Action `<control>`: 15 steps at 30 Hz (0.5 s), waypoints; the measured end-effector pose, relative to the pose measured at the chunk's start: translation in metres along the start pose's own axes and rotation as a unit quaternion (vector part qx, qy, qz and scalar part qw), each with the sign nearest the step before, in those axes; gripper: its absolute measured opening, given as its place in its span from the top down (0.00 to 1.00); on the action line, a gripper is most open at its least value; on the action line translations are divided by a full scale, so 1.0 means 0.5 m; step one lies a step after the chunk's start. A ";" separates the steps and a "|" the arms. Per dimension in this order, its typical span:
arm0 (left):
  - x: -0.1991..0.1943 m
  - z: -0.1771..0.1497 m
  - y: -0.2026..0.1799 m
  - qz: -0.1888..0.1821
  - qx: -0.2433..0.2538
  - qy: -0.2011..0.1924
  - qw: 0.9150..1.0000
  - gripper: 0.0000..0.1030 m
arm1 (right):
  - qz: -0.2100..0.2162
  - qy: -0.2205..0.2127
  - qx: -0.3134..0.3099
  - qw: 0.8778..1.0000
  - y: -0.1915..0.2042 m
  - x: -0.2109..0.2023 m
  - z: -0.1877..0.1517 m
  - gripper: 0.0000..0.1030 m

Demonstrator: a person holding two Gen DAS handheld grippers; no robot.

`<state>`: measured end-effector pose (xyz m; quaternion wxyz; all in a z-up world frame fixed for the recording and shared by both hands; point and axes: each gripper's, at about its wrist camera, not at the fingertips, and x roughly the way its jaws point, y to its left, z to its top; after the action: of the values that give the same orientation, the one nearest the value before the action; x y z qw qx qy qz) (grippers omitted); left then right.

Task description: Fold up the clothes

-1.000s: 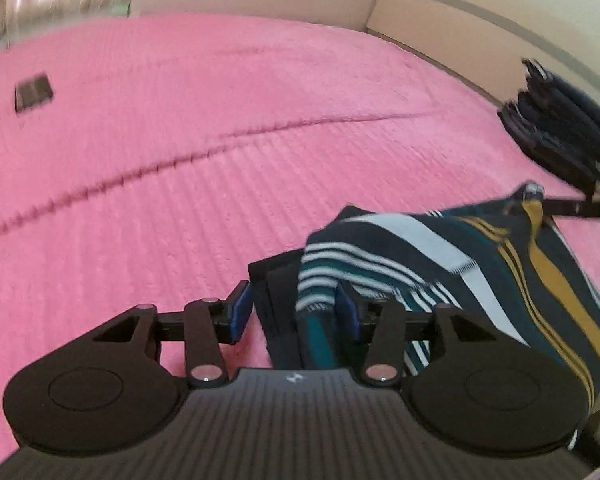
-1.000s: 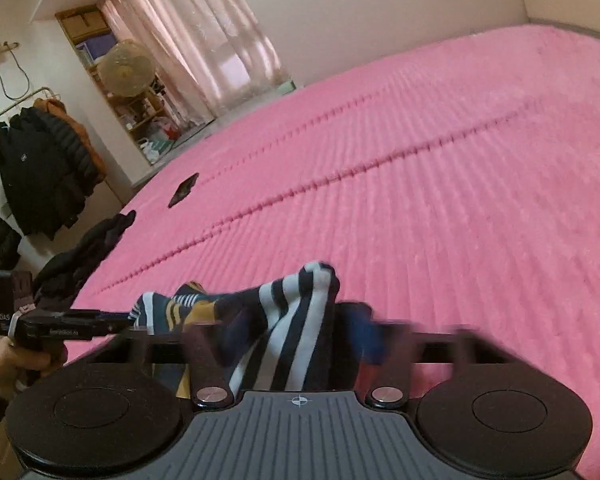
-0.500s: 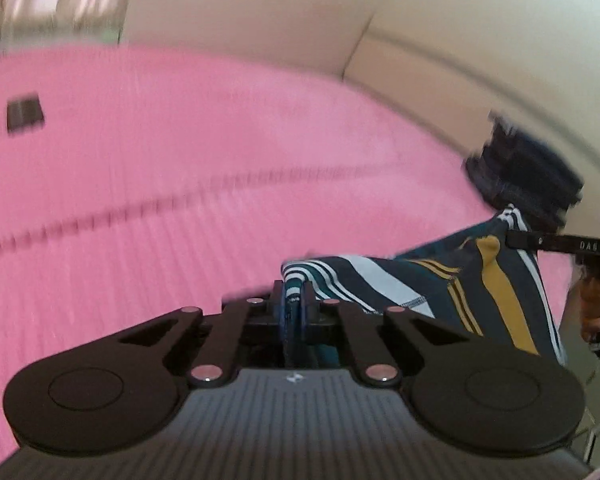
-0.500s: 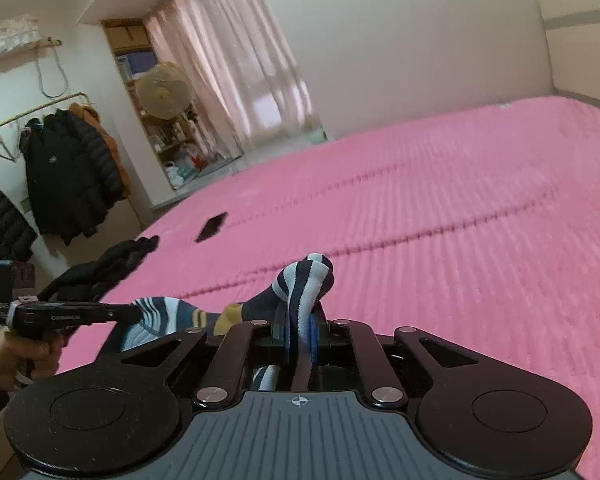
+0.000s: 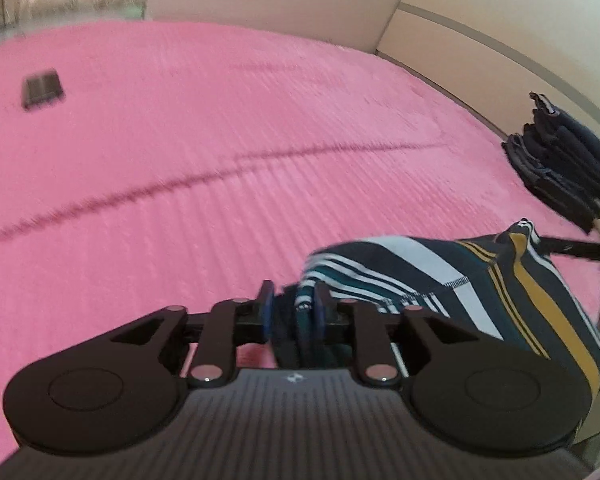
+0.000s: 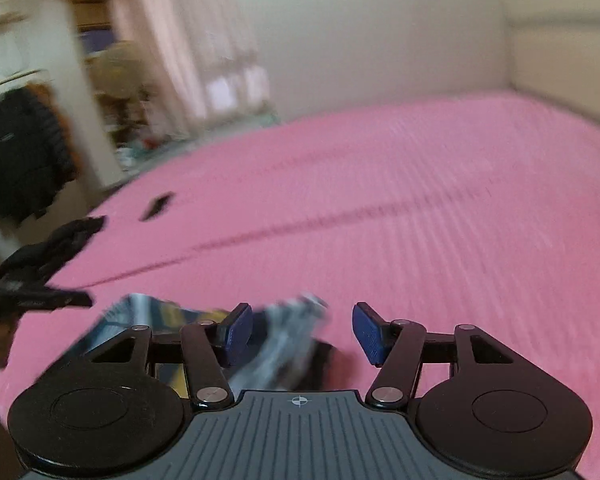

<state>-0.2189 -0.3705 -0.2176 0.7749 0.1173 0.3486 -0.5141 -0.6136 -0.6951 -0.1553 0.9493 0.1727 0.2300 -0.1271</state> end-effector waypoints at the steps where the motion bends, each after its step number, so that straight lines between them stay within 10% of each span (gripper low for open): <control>1: -0.019 0.003 -0.005 0.016 0.012 -0.007 1.000 0.85 | 0.016 0.001 -0.017 1.000 0.023 0.000 0.003 0.43; 4: -0.062 0.019 -0.035 0.015 0.032 -0.032 0.999 0.85 | 0.067 0.047 -0.056 0.995 0.080 0.038 0.008 0.43; 10: 0.010 0.041 -0.142 -0.106 0.074 0.010 0.992 0.84 | 0.072 0.142 -0.099 0.982 0.101 0.183 -0.024 0.51; 15: 0.118 0.023 -0.141 -0.085 0.095 0.051 0.991 0.94 | 0.020 0.106 -0.047 0.993 -0.003 0.167 -0.027 0.51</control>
<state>-0.2625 -0.4500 -0.2357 0.6949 0.1861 0.3457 -0.6024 -0.5476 -0.7050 -0.2071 0.9289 0.1449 0.3317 -0.0780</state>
